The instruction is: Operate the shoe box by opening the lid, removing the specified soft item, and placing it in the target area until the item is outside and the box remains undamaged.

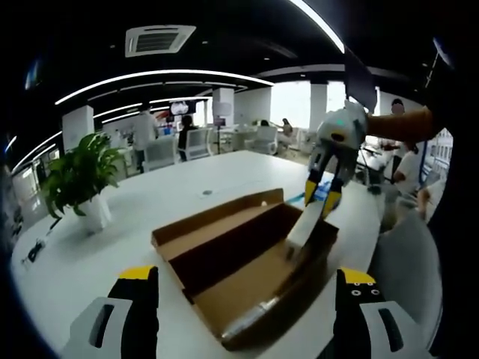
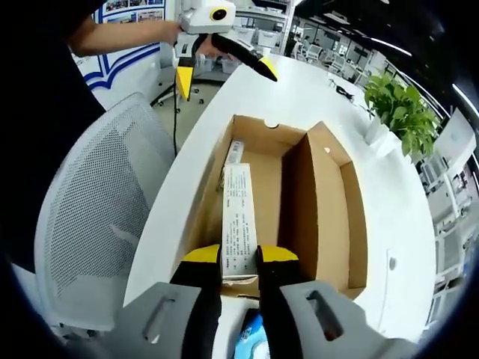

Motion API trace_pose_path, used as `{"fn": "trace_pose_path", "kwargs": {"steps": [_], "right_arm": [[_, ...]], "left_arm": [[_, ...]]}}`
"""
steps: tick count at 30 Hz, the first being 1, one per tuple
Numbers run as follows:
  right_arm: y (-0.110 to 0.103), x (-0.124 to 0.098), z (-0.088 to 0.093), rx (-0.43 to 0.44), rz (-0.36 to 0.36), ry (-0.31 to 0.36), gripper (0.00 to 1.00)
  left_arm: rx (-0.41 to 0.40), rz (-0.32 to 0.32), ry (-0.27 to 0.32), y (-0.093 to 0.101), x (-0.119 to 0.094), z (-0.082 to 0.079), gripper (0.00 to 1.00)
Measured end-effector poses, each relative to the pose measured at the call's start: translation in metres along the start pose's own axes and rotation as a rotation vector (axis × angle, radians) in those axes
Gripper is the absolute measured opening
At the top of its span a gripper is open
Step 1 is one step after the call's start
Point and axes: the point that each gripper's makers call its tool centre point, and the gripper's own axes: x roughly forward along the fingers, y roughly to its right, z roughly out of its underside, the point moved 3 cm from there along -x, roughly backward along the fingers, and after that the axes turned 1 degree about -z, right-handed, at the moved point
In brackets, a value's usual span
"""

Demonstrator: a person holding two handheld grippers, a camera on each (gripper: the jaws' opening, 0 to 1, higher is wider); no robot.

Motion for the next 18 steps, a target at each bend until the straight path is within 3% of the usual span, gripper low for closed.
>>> {"fn": "trace_pose_path", "kwargs": {"steps": [18], "right_arm": [[0.000,-0.043,0.009,-0.008,0.017,-0.002,0.15]], "left_arm": [[-0.010,0.006,0.004,0.003,0.005,-0.004,1.00]]}}
